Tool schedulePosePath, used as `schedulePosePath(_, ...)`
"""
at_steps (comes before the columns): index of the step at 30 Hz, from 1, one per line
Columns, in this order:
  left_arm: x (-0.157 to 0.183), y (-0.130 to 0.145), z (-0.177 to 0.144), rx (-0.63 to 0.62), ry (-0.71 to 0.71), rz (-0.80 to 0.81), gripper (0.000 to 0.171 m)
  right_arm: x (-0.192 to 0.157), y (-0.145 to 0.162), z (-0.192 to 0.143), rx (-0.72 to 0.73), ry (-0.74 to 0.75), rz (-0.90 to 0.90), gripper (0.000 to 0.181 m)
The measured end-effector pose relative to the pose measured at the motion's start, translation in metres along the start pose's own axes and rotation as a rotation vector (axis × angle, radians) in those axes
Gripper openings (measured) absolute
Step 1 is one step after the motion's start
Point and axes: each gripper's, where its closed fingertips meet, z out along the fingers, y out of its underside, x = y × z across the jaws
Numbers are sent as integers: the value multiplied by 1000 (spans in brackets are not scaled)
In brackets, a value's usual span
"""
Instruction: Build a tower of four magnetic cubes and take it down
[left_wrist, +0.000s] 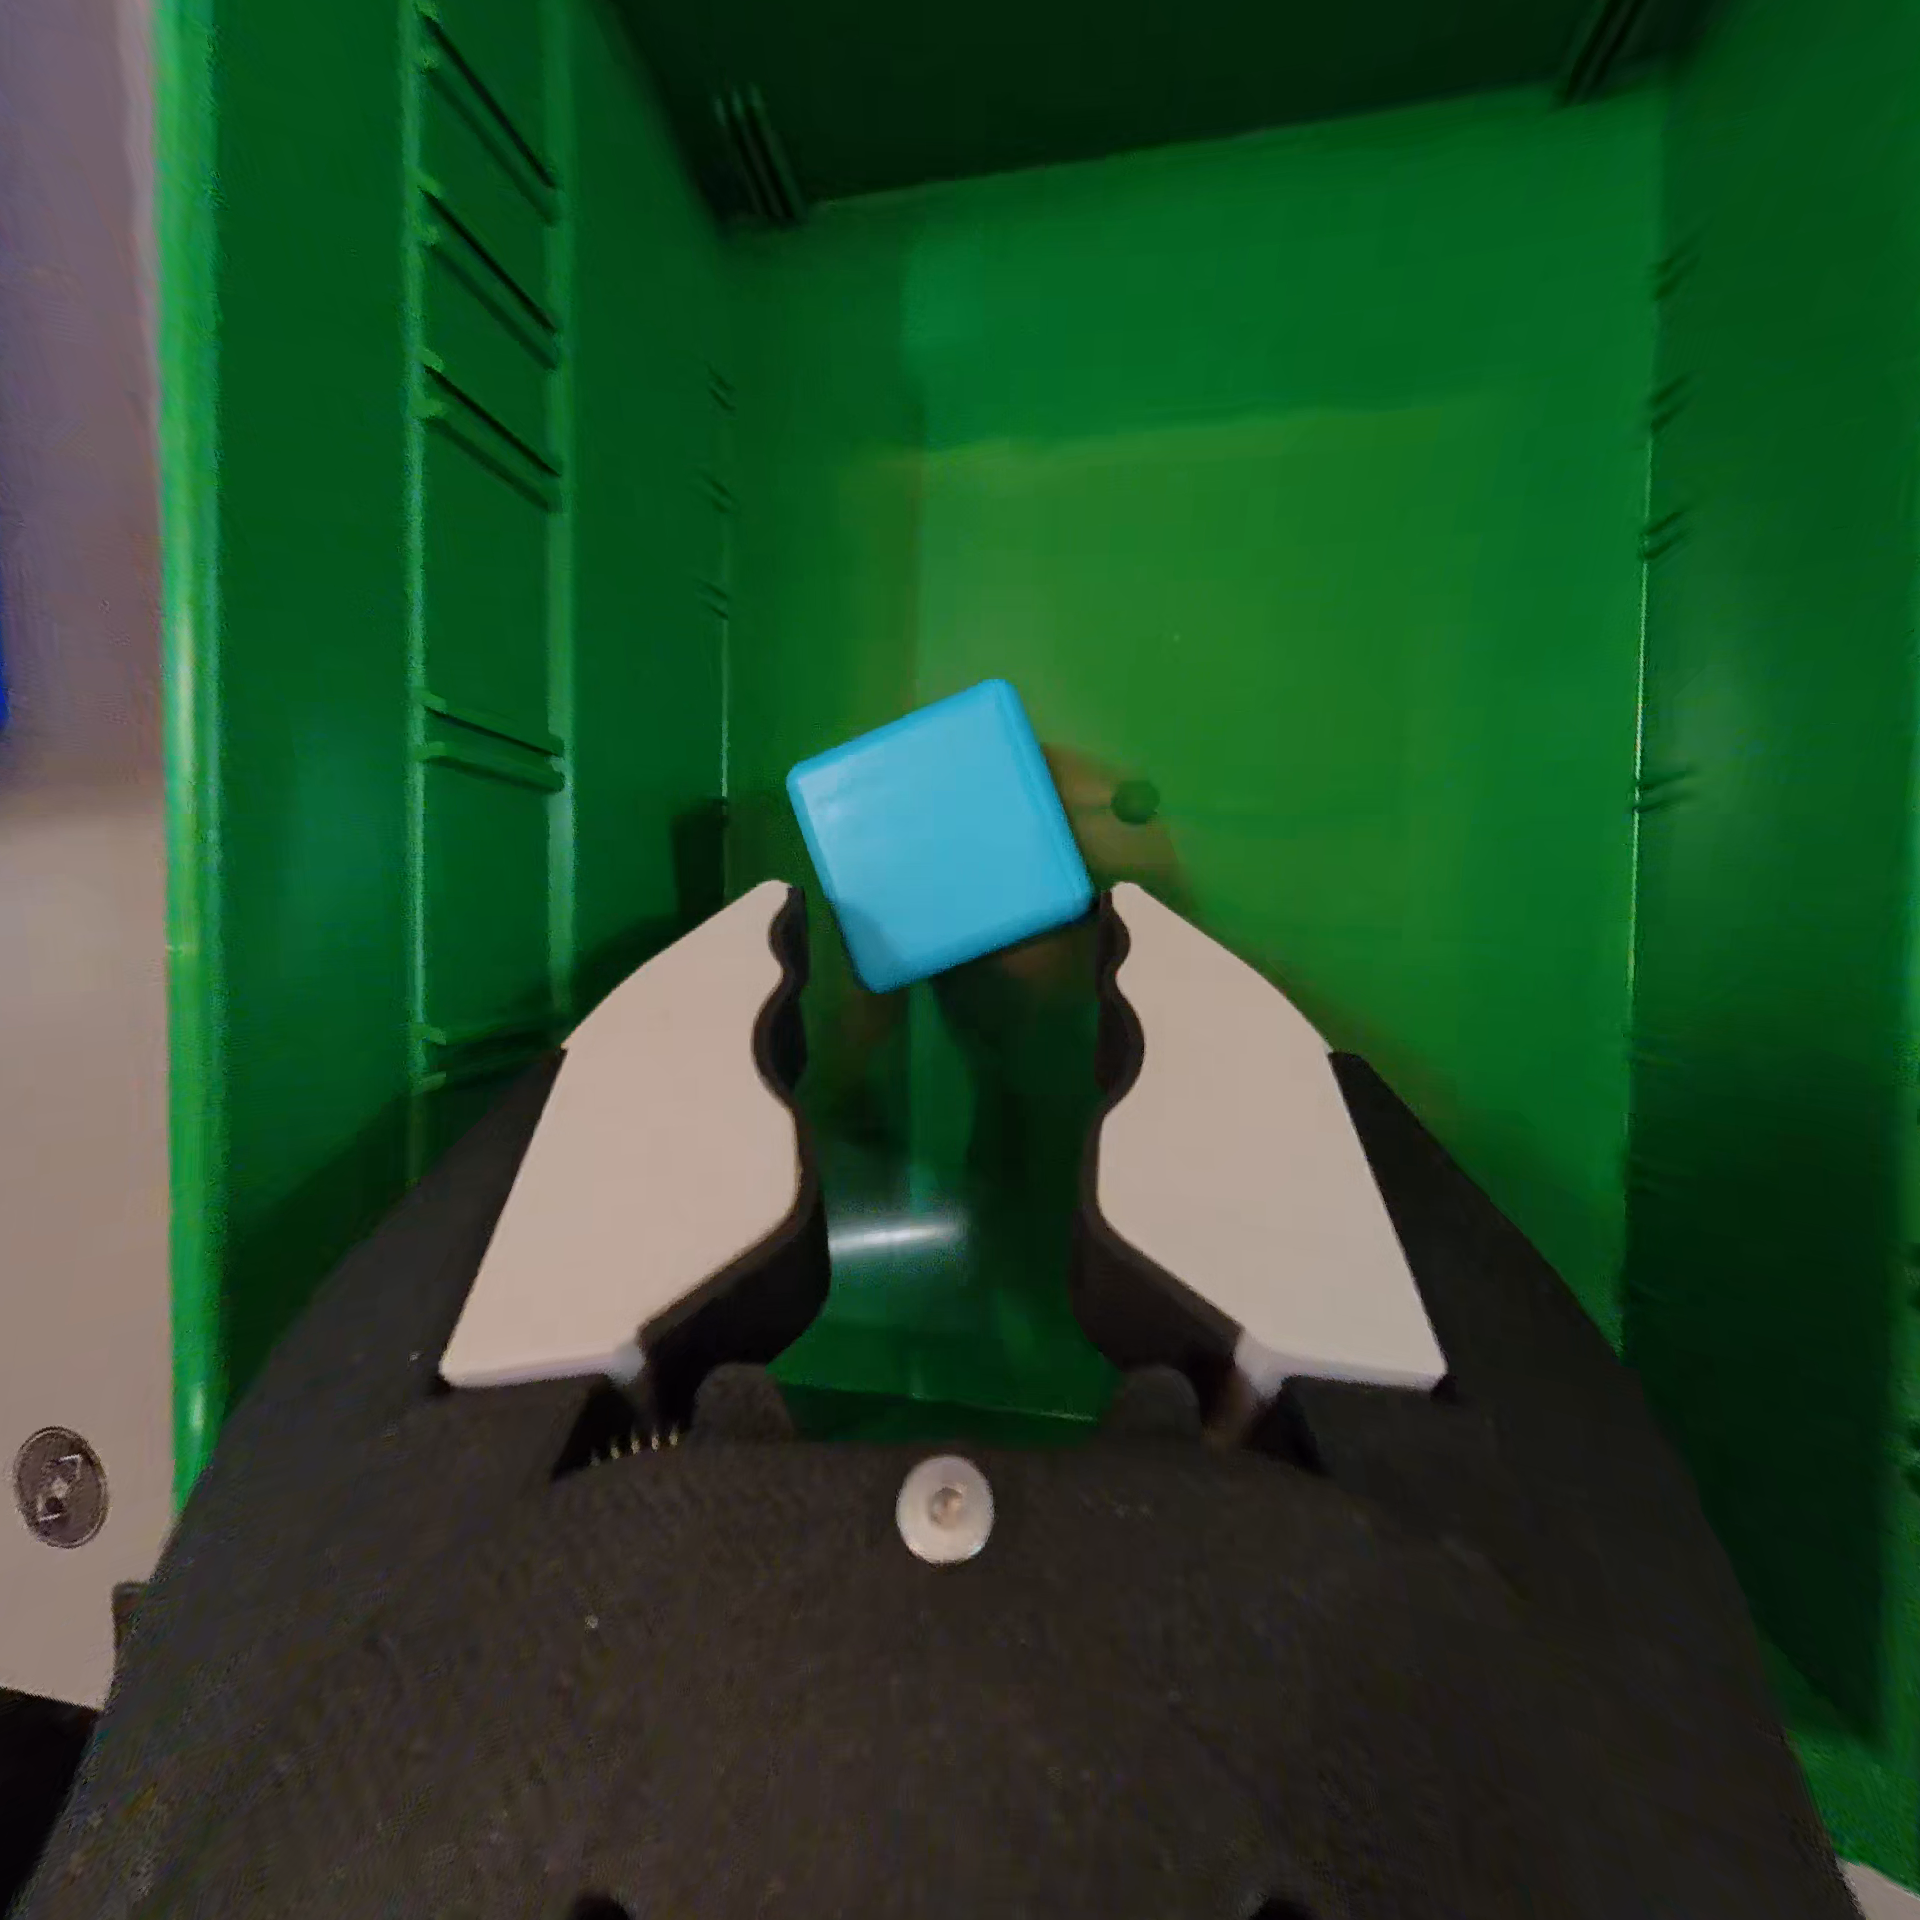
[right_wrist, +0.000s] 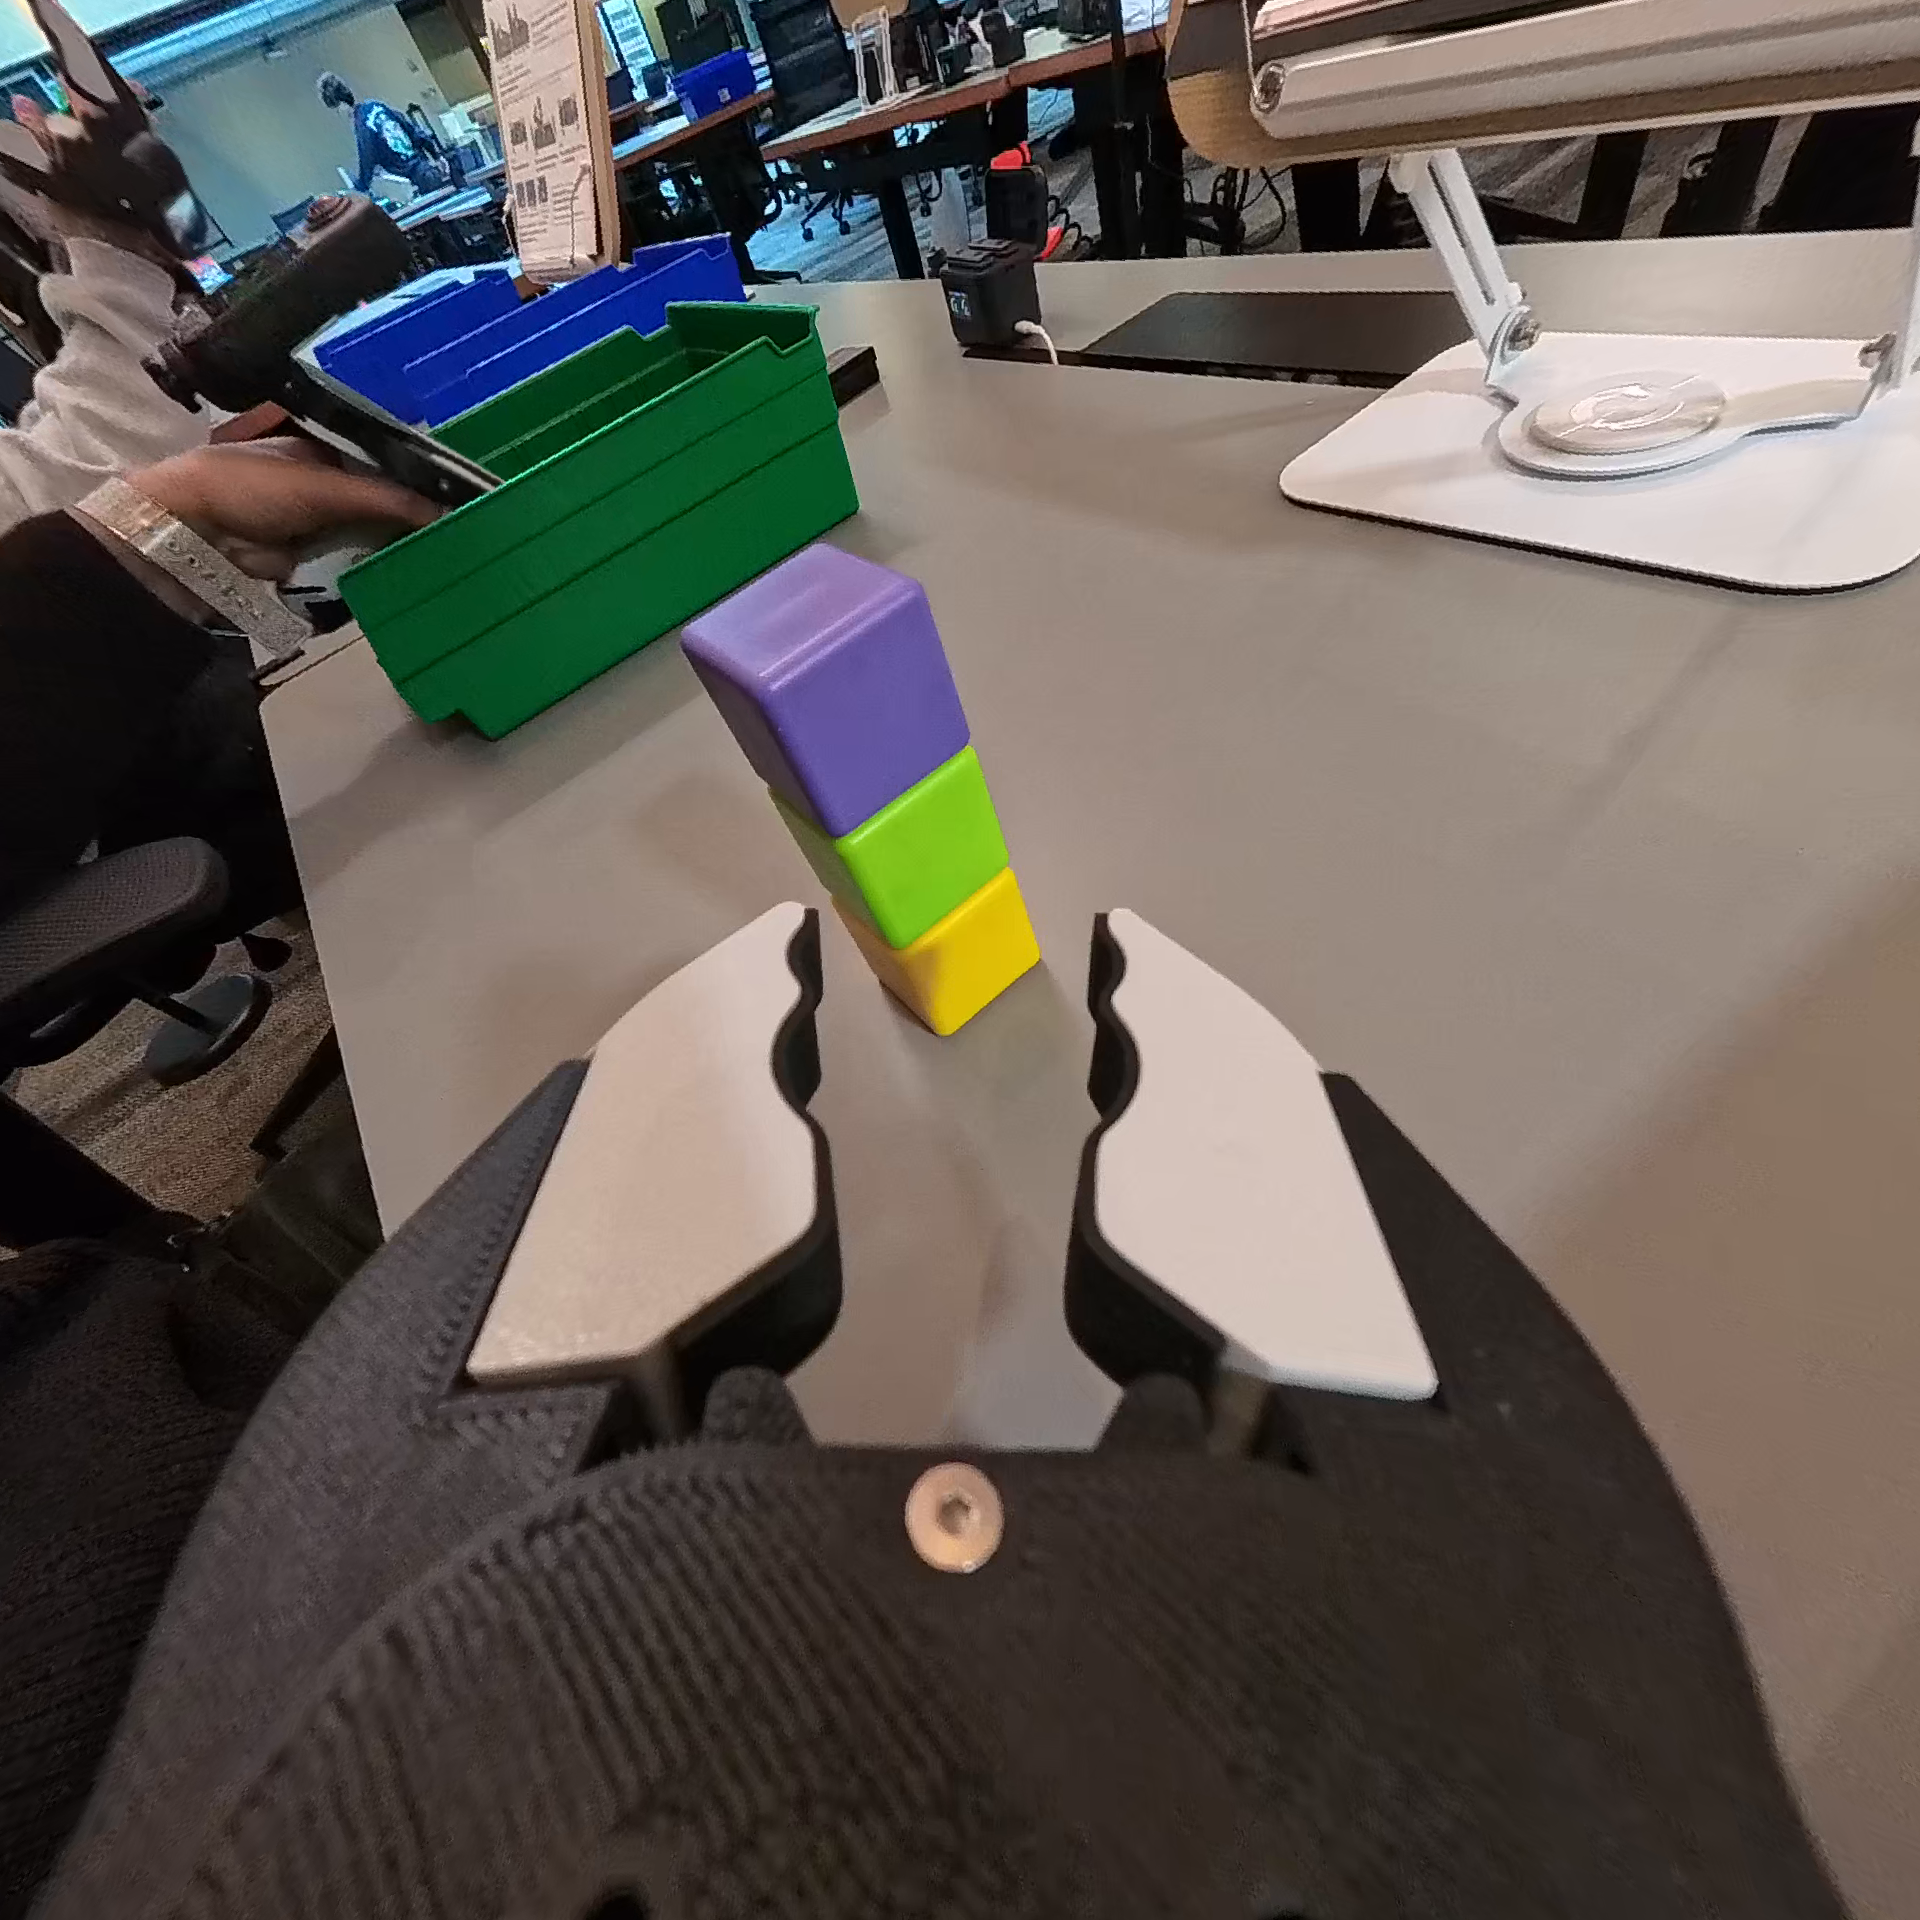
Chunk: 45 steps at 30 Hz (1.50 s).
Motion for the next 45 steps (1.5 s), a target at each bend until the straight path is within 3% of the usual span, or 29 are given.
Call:
schedulePosePath(8, -7, -8, 10, -3, -36, -92, 68, -1, 0, 0, -1, 1, -4, 50)
schedulePosePath(17, -2, -9, 15, -34, 37, -132, 57, -2, -2, -1, 5, 1, -10, 50)
schedulePosePath(21, 4, -23, 0, 37, 83, -115, 55, -2, -3, -2, 8, 4, -12, 50)
schedulePosePath(25, 15, -64, -47, 227, 95, -47, 54, -2, -1, -1, 3, 0, -5, 49)
schedulePosePath(29, 70, -104, -106, 403, 244, 114, 53, -3, 0, 1, -2, -2, -9, 49)
schedulePosePath(34, 173, -130, -160, 509, 447, 413, 54, -2, 1, 0, -6, 5, -15, 49)
schedulePosePath(40, 292, -133, -179, 484, 524, 808, 55, 3, 4, -1, -8, 11, -3, 48)
schedulePosePath(43, 344, -129, -188, 497, 663, 970, 56, 3, 6, -2, -9, 8, 11, 47)
schedulePosePath(45, 373, -111, -196, 482, 835, 1122, 56, 2, 6, -3, -7, 5, 17, 47)
